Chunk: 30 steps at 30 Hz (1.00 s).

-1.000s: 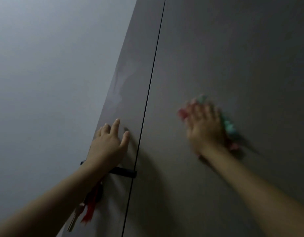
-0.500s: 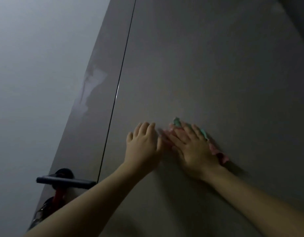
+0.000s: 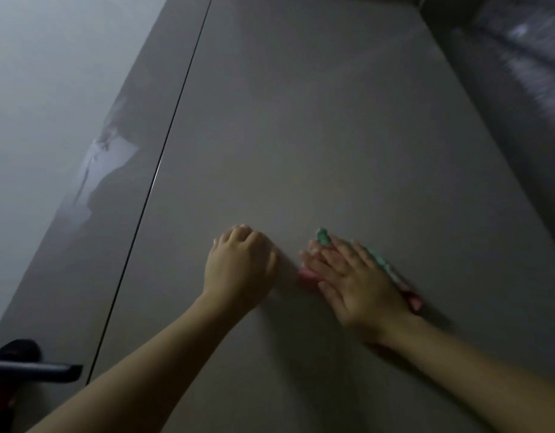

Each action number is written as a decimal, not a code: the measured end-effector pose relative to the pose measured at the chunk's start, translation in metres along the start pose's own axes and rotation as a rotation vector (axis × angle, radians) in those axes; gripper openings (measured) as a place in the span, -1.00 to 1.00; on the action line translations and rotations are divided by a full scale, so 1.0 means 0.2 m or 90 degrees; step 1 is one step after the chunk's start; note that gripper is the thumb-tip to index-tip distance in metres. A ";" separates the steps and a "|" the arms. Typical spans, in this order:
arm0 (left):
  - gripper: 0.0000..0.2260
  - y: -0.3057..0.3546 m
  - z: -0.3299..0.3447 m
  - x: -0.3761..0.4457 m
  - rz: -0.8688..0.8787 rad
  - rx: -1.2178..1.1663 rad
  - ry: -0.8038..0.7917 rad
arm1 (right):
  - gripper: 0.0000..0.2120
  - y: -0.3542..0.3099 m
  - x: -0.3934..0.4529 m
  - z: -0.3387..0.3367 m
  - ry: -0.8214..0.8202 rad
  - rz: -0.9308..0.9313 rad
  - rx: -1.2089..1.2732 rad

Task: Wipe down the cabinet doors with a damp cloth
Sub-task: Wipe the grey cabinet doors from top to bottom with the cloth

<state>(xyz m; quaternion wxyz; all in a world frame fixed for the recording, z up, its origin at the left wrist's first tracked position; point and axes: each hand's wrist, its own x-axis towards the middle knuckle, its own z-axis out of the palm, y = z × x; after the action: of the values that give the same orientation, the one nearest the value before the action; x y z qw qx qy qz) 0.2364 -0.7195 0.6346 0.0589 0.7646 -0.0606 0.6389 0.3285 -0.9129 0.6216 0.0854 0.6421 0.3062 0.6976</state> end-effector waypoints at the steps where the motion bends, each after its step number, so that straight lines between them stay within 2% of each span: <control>1: -0.65 0.00 0.01 0.01 -0.006 -0.005 -0.006 | -0.49 0.08 0.01 -0.01 0.015 0.009 -0.015; 2: -0.64 0.00 0.02 0.01 -0.009 -0.009 -0.010 | -0.48 0.16 0.04 -0.02 0.026 0.058 -0.027; 4: -0.61 0.00 0.03 0.01 -0.008 -0.010 -0.016 | -0.41 0.29 0.16 -0.03 0.026 0.251 -0.022; 6: -0.56 -0.01 0.05 -0.01 -0.003 -0.003 -0.021 | -0.39 0.27 0.25 -0.01 0.016 0.391 0.003; 7: -0.55 -0.02 0.05 -0.02 -0.005 -0.005 -0.021 | -0.40 0.20 0.23 0.00 0.018 0.388 0.004; 8: -0.54 -0.01 0.06 -0.02 -0.008 -0.009 -0.019 | -0.42 0.12 0.17 0.00 0.037 0.336 0.013; 10: -0.53 0.00 0.05 -0.01 -0.025 -0.005 -0.024 | -0.49 -0.02 -0.07 0.01 0.045 0.160 0.019; 12: -0.51 0.04 0.03 -0.01 -0.046 0.007 -0.042 | -0.53 -0.03 -0.32 -0.02 -0.004 0.032 0.008; 13: -0.51 0.06 0.03 -0.01 -0.053 0.016 -0.052 | -0.53 0.04 -0.37 -0.04 -0.011 0.014 0.017; 15: -0.50 0.14 0.04 -0.01 -0.027 0.029 -0.063 | -0.52 0.23 -0.35 -0.05 0.016 0.088 -0.007; 18: -0.51 0.33 0.10 0.00 0.075 -0.005 -0.061 | -0.39 0.49 -0.18 -0.07 0.037 0.363 -0.027; 20: -0.54 0.47 0.16 0.00 0.135 -0.025 -0.080 | -0.30 0.54 -0.13 -0.08 0.029 0.463 -0.020; 22: -0.57 0.55 0.22 -0.03 0.178 -0.018 -0.063 | -0.36 0.45 -0.20 -0.09 0.037 0.401 -0.016; 25: -0.51 0.59 0.27 -0.04 0.189 -0.003 -0.015 | -0.51 0.30 -0.54 -0.07 0.038 0.189 -0.031; 27: -0.47 0.58 0.30 -0.04 0.189 -0.011 0.018 | -0.53 0.39 -0.67 -0.11 0.010 0.123 -0.019; 28: -0.45 0.57 0.31 -0.03 0.196 -0.017 0.038 | -0.51 0.48 -0.67 -0.12 0.021 0.141 -0.033; 30: -0.42 0.58 0.35 -0.03 0.194 -0.030 0.055 | -0.45 0.70 -0.61 -0.14 0.036 0.293 -0.059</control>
<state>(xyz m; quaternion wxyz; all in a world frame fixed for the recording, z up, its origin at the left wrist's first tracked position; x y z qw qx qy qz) 0.2836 -0.8445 0.6170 -0.0186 0.7165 -0.1884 0.6714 0.3599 -1.0950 0.5944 -0.0548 0.6706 0.1217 0.7297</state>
